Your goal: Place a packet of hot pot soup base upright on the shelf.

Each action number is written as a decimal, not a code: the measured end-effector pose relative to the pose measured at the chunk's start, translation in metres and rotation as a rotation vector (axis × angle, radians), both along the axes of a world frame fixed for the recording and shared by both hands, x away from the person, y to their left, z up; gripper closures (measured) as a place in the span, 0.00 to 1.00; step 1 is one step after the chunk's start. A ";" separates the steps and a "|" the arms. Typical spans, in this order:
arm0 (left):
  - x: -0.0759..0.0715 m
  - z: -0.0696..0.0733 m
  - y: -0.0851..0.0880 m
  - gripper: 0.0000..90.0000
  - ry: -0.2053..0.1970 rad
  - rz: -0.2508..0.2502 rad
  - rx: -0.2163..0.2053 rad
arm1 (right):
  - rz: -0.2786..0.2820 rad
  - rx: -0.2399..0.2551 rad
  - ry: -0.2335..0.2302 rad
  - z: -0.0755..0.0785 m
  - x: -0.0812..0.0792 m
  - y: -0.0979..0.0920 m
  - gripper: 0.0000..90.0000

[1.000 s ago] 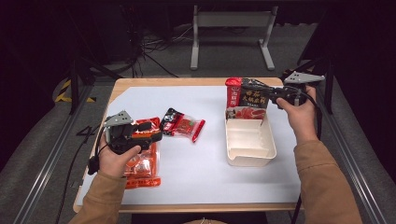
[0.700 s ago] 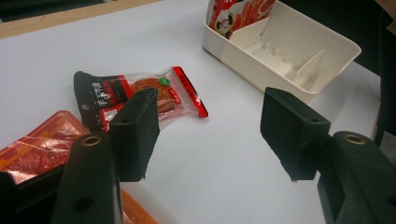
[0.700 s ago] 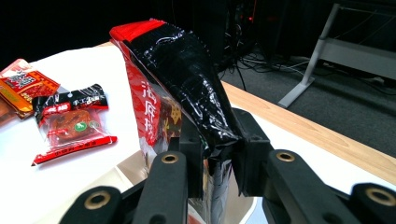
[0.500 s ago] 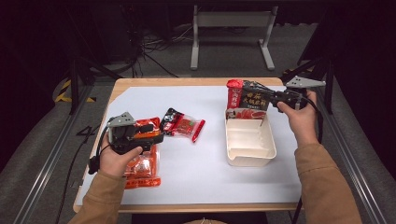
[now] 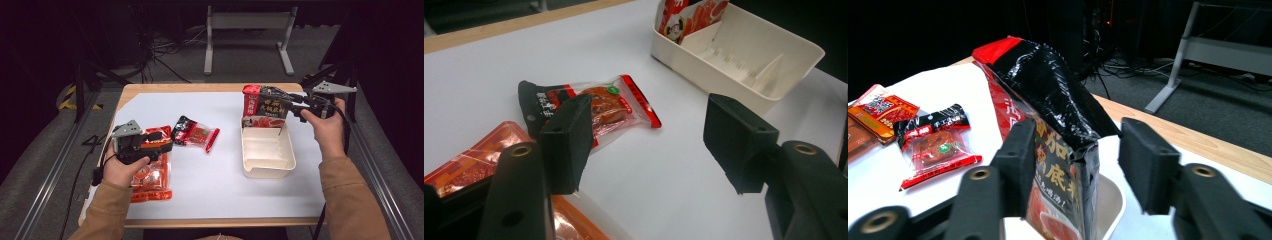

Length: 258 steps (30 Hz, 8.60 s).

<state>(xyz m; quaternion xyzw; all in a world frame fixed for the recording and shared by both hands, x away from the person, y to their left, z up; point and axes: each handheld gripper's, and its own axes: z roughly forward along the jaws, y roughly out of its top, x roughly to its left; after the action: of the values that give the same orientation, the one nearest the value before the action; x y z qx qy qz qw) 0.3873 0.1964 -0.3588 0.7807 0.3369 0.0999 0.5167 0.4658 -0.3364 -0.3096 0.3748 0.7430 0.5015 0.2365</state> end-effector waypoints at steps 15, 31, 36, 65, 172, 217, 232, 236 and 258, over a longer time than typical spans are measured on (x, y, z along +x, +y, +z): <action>0.005 0.006 0.014 0.22 -0.031 0.041 -0.014 | -0.015 -0.020 -0.016 0.004 -0.059 -0.013 0.36; 0.008 0.008 0.033 0.13 -0.050 0.114 -0.007 | 0.004 -0.034 -0.018 -0.010 -0.100 -0.006 0.32; 0.008 0.007 0.044 0.11 -0.071 0.152 -0.017 | 0.016 -0.046 -0.022 -0.013 -0.101 -0.002 0.32; 0.057 -0.066 0.115 0.13 0.078 0.452 0.103 | 0.038 -0.093 -0.065 -0.025 -0.098 0.014 0.32; 0.036 -0.049 0.134 1.00 0.114 0.263 0.004 | 0.177 -0.070 -0.004 -0.027 -0.099 0.036 0.60; -0.058 0.083 0.079 1.00 -0.202 -0.052 -0.131 | 0.286 -0.001 -0.003 -0.010 -0.111 0.057 0.67; -0.068 0.093 0.053 1.00 -0.275 -0.109 -0.165 | 0.371 0.023 -0.031 -0.005 -0.108 0.089 0.61; -0.067 0.093 0.041 1.00 -0.287 -0.141 -0.179 | 0.401 0.030 -0.059 -0.002 -0.107 0.106 0.54; -0.058 0.086 -0.010 1.00 -0.283 -0.298 -0.226 | 0.557 0.071 -0.111 0.013 -0.090 0.155 0.40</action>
<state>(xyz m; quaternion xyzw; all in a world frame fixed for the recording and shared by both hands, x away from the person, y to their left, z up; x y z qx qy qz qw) 0.3297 0.1869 -0.2728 0.7374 0.1511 0.0924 0.6518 0.3757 -0.1810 -0.2970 0.1360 0.7852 0.5927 0.1166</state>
